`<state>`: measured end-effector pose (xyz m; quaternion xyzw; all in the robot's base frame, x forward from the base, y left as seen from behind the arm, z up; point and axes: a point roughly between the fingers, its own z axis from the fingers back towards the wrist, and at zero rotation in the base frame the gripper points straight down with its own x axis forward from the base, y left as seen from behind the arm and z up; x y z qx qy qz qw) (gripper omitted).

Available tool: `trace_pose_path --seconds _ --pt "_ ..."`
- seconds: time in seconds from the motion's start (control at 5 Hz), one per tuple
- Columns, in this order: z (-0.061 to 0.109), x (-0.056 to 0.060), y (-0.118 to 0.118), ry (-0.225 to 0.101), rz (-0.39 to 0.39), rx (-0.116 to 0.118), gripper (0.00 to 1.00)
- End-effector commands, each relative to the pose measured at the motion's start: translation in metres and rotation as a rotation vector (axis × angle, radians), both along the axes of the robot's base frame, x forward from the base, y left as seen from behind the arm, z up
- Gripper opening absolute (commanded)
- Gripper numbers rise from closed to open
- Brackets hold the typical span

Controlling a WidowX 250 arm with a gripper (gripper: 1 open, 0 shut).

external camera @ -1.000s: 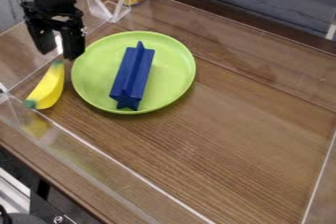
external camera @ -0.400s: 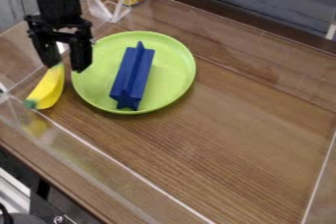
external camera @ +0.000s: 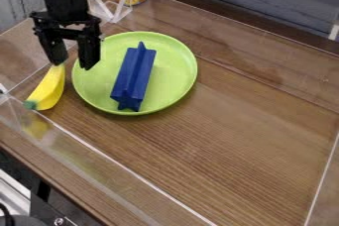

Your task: Remove the banana from inside the green plate and put it on the table

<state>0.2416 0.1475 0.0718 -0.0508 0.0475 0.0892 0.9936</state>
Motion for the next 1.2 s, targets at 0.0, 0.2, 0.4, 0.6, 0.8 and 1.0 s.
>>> trace_pose_path --seconds 0.0,0.2,0.4,0.6,0.8,1.0 --pt "0.007 0.012 0.002 -0.033 0.034 0.019 1.0" --pt "0.004 0.018 0.002 -0.03 0.067 0.015 1.0" --pt "0.013 0.02 -0.001 -0.027 0.106 0.014 1.0" --pt "0.023 0.023 -0.005 -0.028 0.147 0.014 1.0" --pt "0.026 0.029 -0.002 -0.03 0.155 0.012 1.0" --pt "0.029 0.038 -0.001 -0.036 0.162 0.009 1.0"
